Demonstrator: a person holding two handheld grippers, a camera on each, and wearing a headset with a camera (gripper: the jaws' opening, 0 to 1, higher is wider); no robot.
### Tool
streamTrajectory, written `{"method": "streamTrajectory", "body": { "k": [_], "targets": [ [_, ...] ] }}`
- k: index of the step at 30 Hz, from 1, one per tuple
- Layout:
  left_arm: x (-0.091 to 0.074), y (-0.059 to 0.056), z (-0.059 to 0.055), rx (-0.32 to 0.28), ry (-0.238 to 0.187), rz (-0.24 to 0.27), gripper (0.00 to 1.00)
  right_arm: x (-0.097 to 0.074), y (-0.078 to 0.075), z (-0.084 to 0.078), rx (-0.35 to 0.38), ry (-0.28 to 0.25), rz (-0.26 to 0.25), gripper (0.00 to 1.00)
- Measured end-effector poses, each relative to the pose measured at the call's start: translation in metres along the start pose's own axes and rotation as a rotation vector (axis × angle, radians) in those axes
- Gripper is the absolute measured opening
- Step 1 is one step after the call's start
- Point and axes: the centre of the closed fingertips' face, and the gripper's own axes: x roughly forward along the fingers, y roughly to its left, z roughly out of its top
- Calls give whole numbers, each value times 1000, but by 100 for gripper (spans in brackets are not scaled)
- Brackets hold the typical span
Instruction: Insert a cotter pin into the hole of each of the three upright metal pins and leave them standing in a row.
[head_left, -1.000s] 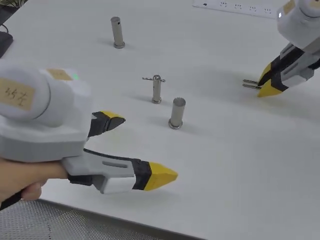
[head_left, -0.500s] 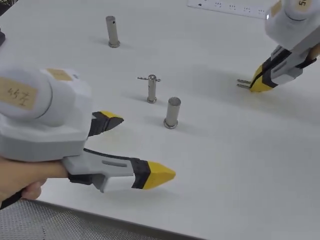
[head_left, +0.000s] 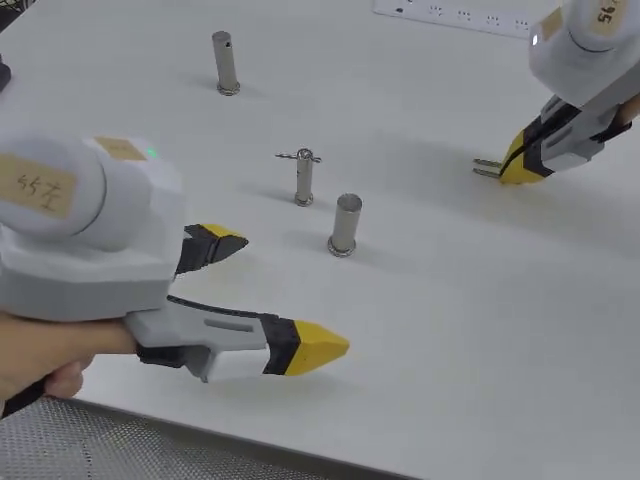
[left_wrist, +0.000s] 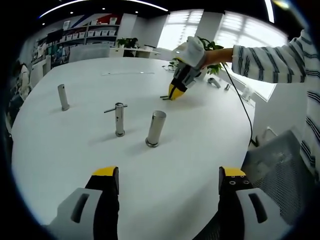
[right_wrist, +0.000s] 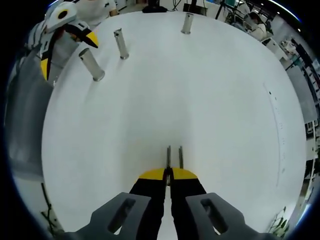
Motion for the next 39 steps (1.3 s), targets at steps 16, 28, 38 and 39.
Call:
{"method": "streamTrajectory", "body": {
  "k": [16,28,38,39],
  "targets": [
    [1,-7,2,33,15,-25,79,-3,-3,-1,-55,-6,-52,3],
    [-3,-8,6,43,6,-20,78,-9,-9,-3,-44,-33,-82,3],
    [-9,-6,9,37,-6,-1,78,-26,-4,-2,-38,-64,-137,3],
    [-10,-6,10,38,-10,1,77,-28,-3,-2,-35,-69,-142,3]
  ]
}}
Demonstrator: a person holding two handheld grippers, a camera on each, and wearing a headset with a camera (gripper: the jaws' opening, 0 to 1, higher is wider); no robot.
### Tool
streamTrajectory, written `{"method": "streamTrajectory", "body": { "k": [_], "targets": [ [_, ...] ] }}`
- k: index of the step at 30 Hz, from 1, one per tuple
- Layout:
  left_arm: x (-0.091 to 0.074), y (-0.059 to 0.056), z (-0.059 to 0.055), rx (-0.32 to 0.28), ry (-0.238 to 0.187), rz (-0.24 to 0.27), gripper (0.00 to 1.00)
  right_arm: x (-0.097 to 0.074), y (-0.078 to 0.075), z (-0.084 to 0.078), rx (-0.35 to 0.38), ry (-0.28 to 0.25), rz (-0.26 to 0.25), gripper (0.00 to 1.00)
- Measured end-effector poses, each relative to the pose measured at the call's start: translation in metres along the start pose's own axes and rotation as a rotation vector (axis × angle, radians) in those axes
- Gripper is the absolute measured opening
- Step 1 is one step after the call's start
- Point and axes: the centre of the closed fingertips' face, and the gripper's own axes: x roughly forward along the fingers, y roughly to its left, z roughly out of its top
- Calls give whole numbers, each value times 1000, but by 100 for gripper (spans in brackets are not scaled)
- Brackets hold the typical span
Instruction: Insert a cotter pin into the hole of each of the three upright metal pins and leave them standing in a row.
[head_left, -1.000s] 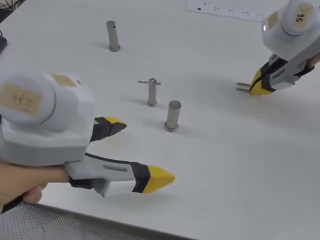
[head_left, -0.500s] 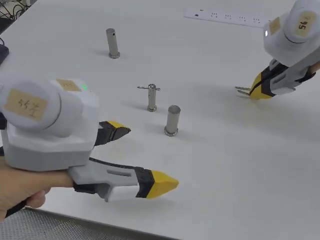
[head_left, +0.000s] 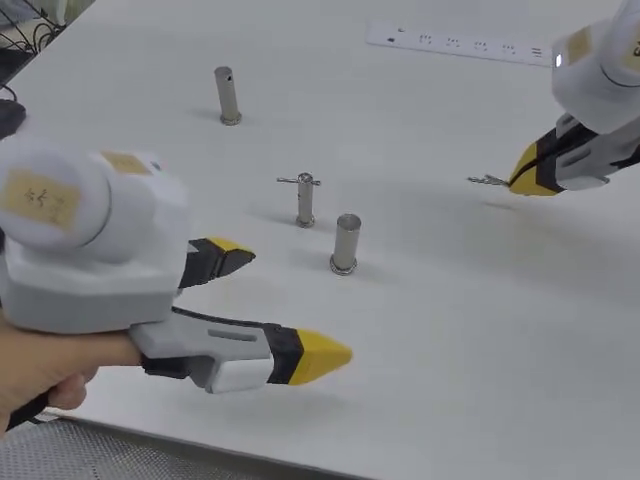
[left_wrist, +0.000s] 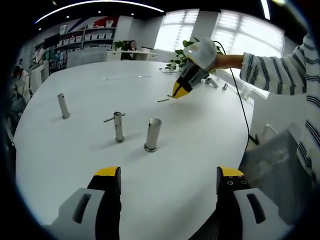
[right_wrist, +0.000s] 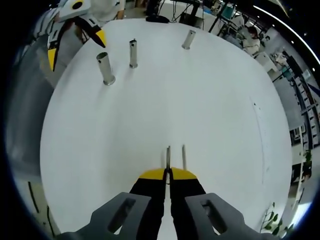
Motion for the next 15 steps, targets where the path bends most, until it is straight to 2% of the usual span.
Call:
{"method": "streamTrajectory", "body": {
  "k": [7,15],
  "targets": [
    [-2,0,4,0,-6,5,75,-10,11,5,23,-36,-36,3],
    [-3,2,13,5,-25,8,73,-23,31,24,21,-83,-59,3]
  ]
}}
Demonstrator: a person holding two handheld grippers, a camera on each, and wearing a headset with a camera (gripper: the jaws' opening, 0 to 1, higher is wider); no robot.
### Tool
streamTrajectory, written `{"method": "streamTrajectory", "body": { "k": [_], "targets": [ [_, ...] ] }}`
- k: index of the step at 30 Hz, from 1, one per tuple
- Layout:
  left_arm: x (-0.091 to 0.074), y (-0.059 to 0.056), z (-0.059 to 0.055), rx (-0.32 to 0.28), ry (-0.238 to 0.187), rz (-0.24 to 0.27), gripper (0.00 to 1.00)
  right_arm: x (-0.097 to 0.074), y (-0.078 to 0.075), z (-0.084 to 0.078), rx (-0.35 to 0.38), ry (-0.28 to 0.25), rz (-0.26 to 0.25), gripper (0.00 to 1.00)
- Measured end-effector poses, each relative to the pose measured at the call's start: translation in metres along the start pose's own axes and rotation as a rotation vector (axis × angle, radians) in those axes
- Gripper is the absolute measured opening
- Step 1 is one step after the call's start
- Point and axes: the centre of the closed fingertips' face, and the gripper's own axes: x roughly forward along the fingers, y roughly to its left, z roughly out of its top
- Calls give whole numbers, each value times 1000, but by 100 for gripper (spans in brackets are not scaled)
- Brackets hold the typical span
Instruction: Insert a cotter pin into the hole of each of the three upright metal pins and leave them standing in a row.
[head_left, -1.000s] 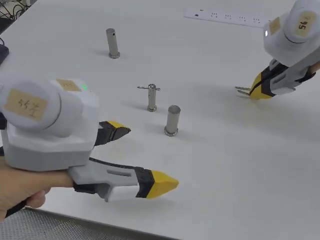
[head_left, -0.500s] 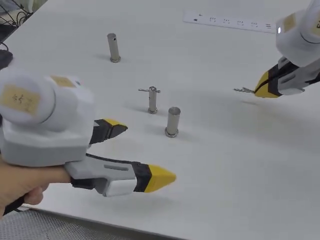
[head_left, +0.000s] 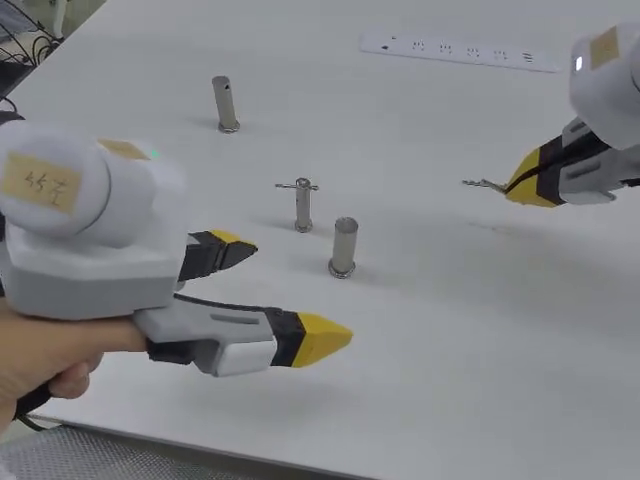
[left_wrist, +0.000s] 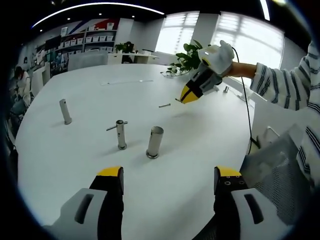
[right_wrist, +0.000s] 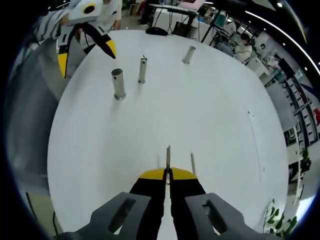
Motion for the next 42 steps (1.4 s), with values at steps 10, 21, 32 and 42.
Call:
{"method": "streamTrajectory", "body": {
  "k": [10,21,32,42],
  "targets": [
    [1,0,16,7,-32,2,66,-6,18,11,-21,-21,-14,3],
    [8,-4,34,13,-58,-4,60,-15,38,36,-76,-58,-37,3],
    [16,-15,49,-4,-79,-45,52,-21,59,55,-97,-98,-46,3],
    [25,-23,56,1,-76,-79,47,-21,77,67,-103,-126,-58,3]
  ]
}}
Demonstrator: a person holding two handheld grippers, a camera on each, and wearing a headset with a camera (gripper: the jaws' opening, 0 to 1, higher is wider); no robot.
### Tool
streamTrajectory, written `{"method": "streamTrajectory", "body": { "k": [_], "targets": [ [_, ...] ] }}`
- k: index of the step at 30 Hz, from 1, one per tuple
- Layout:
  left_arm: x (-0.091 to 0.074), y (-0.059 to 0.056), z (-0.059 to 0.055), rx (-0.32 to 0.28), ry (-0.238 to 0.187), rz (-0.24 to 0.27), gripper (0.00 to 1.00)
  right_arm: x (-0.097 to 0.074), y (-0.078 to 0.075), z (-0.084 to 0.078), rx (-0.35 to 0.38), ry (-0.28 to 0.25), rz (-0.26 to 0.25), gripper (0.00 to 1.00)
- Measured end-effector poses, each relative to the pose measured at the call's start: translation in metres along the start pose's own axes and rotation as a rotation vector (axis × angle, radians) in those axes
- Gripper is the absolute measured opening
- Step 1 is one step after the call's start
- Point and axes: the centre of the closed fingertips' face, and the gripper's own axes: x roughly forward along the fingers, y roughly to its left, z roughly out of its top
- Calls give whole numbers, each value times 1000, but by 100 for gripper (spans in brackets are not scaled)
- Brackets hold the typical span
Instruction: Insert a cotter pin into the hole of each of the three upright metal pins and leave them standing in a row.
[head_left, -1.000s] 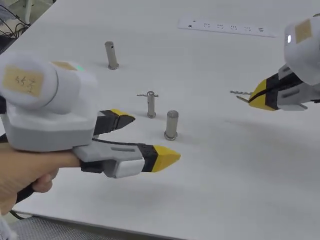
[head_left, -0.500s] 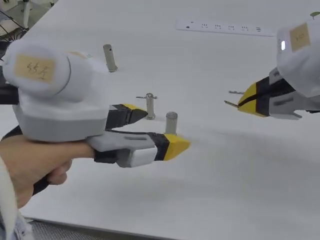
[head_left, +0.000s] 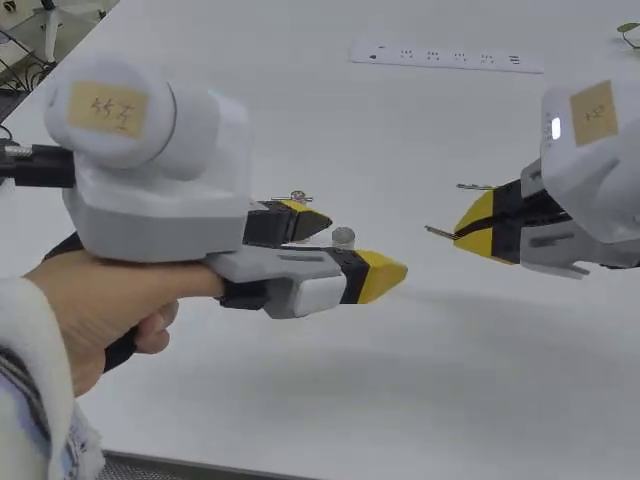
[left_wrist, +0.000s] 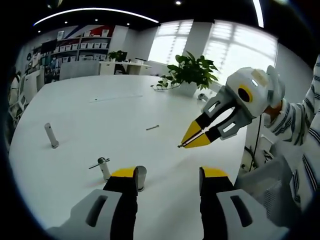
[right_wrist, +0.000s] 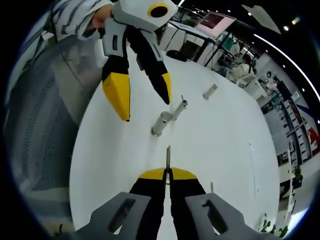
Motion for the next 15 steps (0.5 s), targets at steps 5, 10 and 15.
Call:
{"method": "streamTrajectory", "body": {
  "k": [5,10,15],
  "targets": [
    [3,-7,1,-33,-4,-24,41,-1,6,5,1,-15,-10,3],
    [7,-13,4,-67,-12,-53,35,-2,13,12,-14,-25,-21,3],
    [10,-18,5,-104,-15,-79,29,-3,15,15,-19,-33,-28,3]
  ]
}}
